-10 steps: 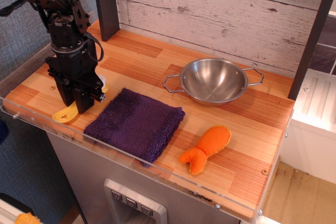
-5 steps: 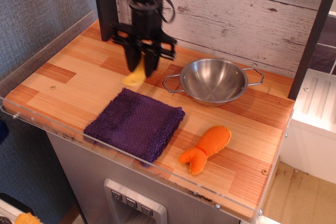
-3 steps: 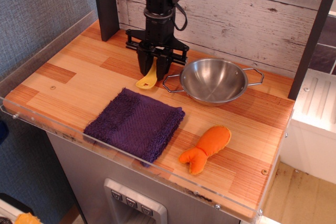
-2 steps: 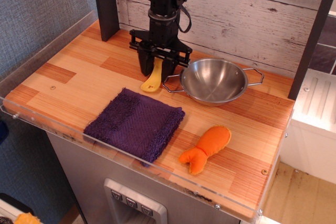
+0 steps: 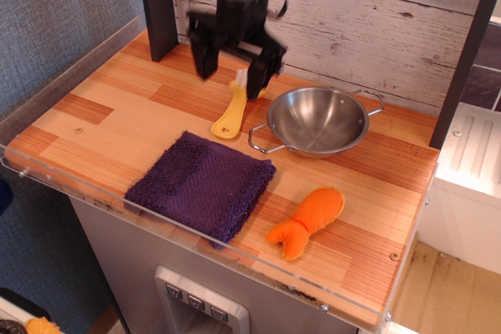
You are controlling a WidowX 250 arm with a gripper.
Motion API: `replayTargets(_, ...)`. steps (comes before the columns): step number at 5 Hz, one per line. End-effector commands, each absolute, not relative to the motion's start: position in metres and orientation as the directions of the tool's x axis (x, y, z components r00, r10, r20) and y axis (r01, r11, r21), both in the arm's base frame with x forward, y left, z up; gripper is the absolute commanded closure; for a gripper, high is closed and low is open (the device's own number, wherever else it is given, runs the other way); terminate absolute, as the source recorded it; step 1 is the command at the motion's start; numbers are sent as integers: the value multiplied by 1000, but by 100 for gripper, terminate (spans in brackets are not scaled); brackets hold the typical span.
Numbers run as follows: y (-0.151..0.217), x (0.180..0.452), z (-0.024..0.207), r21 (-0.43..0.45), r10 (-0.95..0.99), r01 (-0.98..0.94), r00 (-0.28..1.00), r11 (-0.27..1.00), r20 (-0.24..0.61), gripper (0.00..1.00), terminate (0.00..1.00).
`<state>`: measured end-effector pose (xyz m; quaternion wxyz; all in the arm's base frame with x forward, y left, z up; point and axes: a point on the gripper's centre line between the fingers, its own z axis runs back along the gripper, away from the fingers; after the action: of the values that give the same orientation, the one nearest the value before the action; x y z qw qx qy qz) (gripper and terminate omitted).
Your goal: Put the brush to the left of the bowl.
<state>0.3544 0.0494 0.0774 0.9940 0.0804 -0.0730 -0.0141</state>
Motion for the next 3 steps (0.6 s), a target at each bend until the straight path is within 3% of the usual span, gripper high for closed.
replayTargets(1,40,333,117,145,-59,32,981,989,182,0,0)
replayTargets(3,41,323,101,70,38,-44,996,997,86,0,0)
